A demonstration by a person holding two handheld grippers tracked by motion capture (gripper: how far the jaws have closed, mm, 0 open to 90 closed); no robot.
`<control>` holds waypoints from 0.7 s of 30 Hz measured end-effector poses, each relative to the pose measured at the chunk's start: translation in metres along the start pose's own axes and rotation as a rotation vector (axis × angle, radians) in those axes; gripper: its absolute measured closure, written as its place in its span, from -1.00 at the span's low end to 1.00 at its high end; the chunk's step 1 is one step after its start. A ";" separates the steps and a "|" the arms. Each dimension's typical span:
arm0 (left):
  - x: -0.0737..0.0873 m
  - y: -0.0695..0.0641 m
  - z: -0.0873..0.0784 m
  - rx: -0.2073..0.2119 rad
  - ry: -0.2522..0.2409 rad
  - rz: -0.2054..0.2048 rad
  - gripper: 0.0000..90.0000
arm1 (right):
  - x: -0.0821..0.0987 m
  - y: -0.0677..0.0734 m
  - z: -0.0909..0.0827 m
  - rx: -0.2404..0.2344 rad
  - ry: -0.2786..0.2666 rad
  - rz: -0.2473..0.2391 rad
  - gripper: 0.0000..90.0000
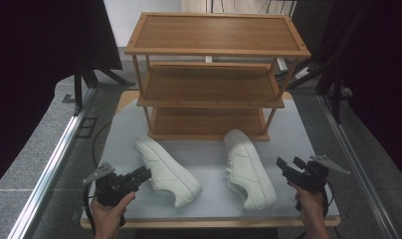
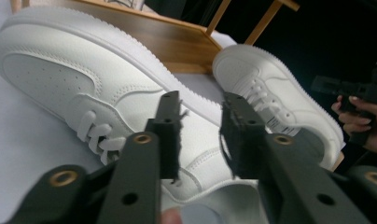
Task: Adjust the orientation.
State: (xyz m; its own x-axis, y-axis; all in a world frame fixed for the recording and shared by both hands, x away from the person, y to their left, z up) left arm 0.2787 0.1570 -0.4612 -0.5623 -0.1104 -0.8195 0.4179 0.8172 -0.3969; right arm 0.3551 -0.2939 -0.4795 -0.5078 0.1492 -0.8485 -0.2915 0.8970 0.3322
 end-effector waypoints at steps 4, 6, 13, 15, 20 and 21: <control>0.005 0.000 0.000 -0.011 0.015 0.011 0.77 | -0.002 -0.001 0.001 0.008 0.004 0.010 -0.38; 0.007 0.000 -0.003 -0.016 0.019 0.017 0.88 | -0.002 0.000 0.004 0.002 0.006 0.014 -0.38; 0.016 -0.001 -0.013 -0.051 0.024 0.033 1.00 | 0.000 0.002 0.012 -0.011 0.025 0.023 -0.38; 0.022 -0.002 -0.013 -0.050 0.035 0.028 1.00 | 0.000 0.003 0.013 -0.015 0.027 0.018 -0.38; 0.043 -0.002 -0.006 -0.054 0.091 0.023 1.00 | -0.002 0.000 0.011 0.008 0.020 0.029 -0.40; 0.047 -0.002 -0.004 -0.049 0.102 0.019 1.00 | -0.002 -0.001 0.010 0.016 0.019 0.032 -0.39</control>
State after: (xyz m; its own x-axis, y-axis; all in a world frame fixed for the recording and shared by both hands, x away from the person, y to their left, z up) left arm 0.2484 0.1525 -0.4976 -0.6256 -0.0388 -0.7792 0.3951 0.8454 -0.3593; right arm 0.3651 -0.2910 -0.4821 -0.5318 0.1703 -0.8296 -0.2622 0.8984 0.3525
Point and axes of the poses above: each handheld gripper's, and its own axes: z roughly forward along the jaws, x roughly out of its underside, y roughly to its left, the point moved 9 cm from there along z, roughly forward along the jaws, and after that the axes turned 6 degrees about -x, right-handed, at the moved point
